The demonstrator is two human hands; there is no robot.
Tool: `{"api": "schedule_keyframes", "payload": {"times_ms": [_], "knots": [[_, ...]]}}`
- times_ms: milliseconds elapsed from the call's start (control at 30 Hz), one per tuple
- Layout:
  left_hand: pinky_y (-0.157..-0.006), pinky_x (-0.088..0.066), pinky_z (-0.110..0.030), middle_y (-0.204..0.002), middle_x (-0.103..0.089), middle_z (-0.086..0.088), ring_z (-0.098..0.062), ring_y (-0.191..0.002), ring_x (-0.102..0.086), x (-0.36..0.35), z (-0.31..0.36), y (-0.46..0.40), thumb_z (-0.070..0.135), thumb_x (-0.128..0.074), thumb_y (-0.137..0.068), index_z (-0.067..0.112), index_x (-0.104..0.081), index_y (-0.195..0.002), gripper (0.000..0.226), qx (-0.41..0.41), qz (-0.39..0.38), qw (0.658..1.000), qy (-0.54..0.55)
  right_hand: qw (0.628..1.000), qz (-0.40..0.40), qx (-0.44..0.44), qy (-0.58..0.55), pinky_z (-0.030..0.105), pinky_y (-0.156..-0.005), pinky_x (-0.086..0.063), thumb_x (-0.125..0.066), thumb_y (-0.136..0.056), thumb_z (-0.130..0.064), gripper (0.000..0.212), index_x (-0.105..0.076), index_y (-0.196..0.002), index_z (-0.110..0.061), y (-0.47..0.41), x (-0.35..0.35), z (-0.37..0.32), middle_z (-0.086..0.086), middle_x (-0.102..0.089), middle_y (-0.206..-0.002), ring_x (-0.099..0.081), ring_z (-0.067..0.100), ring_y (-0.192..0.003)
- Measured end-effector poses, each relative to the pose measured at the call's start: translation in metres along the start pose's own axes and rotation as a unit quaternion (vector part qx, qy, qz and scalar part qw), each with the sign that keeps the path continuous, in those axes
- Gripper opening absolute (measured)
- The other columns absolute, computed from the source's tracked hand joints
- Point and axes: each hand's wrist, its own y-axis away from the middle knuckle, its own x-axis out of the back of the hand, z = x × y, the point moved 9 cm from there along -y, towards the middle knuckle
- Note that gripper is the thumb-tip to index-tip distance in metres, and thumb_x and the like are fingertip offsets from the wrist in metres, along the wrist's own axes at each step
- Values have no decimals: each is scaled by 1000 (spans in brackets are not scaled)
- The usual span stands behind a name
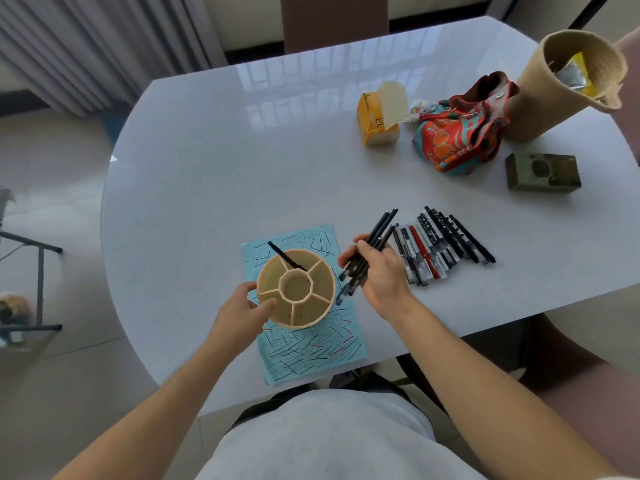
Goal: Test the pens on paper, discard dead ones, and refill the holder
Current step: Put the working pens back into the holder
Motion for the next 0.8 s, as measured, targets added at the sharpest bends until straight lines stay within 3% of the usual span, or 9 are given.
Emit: {"api": "schedule_keyframes", "payload": {"times_ms": [133,433,633,800], "knots": [[-60,-50,-29,-88,-71,0,-14,-77,-68,0,1,-2,38,-57,-97,27,-52,-133,38,-3,6,1000,4,999,5,40,19,49,-98,-56,-47,-107,-8,10,-55,-111,-6,11,-27,-1,15,-72,-84,-69,36,-94],[-61,-49,-28,-88,-71,-2,-18,-78,-68,-2,-2,-1,32,-52,-103,25,-50,-135,33,-8,4,1000,-4,989,-12,134,53,41,-94,-59,-50,-105,-12,9,-58,-109,-11,13,-53,-35,12,-74,-87,-73,34,-95],[-59,-49,-30,-86,-72,-2,-20,-76,-68,-1,-6,-5,31,-53,-103,23,-52,-133,31,-14,14,1000,-9,972,-28,82,218,41,-94,-56,-57,-98,-15,15,-68,-99,-26,10,-58,4,2,-78,-103,-71,22,-105],[-65,-55,-39,-86,-72,-4,-24,-77,-69,-2,-6,-8,31,-52,-103,25,-52,-129,27,-18,7,1000,-9,950,-14,72,303,27,-88,-56,-57,-96,-26,17,-71,-105,-30,11,-36,19,-12,-73,-102,-67,5,-99]]}}
